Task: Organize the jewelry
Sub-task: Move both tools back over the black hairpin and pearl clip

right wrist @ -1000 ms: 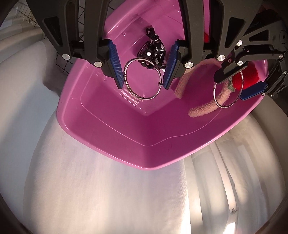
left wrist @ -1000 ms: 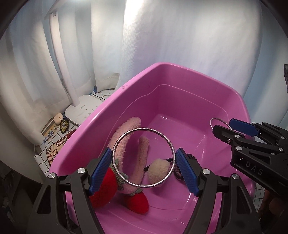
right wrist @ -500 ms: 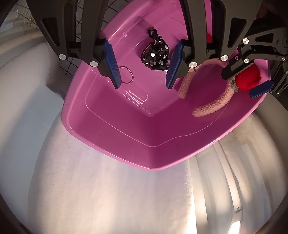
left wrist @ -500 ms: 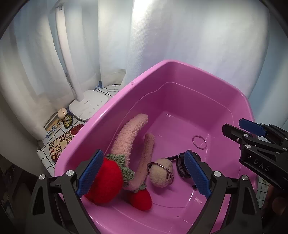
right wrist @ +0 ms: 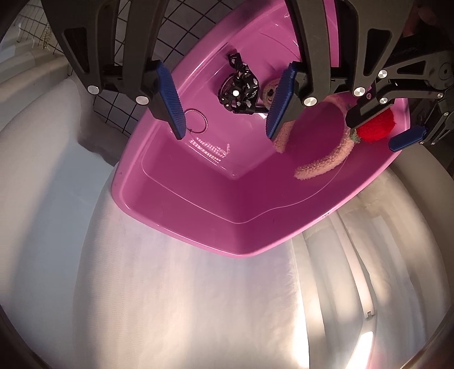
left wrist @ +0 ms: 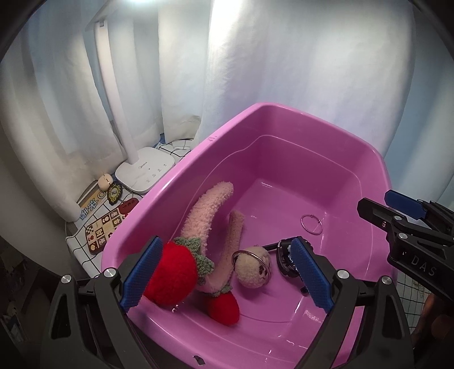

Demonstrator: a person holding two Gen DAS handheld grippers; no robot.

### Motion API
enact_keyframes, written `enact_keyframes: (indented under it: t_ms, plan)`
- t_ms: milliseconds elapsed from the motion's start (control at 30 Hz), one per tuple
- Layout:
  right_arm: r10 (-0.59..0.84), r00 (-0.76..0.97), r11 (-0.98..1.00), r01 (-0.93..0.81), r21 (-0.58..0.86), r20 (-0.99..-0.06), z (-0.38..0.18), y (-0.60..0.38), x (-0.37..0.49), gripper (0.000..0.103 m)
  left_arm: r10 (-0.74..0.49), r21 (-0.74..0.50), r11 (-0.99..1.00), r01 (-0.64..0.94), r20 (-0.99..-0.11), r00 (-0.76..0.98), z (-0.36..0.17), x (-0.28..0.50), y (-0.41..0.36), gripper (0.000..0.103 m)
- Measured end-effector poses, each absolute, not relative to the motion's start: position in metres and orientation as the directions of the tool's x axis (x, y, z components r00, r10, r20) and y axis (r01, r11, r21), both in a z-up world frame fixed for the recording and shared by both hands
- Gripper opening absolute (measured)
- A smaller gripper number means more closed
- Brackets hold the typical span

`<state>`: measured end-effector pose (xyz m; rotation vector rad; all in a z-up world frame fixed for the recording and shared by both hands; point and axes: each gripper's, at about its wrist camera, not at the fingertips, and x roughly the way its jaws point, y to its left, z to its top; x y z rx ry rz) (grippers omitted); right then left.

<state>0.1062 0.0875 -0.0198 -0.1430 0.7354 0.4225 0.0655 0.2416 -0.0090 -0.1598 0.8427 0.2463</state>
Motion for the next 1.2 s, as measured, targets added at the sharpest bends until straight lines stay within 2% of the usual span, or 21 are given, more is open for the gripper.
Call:
enact_keyframes:
  t_ms: [167,600,867,1200]
  plan:
    - [0.337,0.680,0.911,-0.410,0.044,-0.650,-0.011,0.074,0.094,0.056,0.154,-0.040,0.962,-0.270,-0.739,0.656,0.001,0.059,0.231,0.092]
    - [0.312,0.728,0.943,-0.317,0.104,-0.611,0.003,0.010,0.045,0.073,0.116,-0.047,0.976,-0.213,-0.716,0.688,0.017,0.049,0.192,0.095]
    - [0.250,0.723,0.968,-0.204,0.146,-0.644,-0.029,-0.058,0.001,0.073,0.055,-0.048,0.992,-0.120,-0.686,0.725,0.025,0.038,0.147,0.095]
    - [0.097,0.697,0.985,0.036,0.170,-0.710,-0.084,-0.165,-0.046,0.073,-0.126,-0.091,0.992,0.088,-0.658,0.742,0.026,0.030,0.068,0.095]
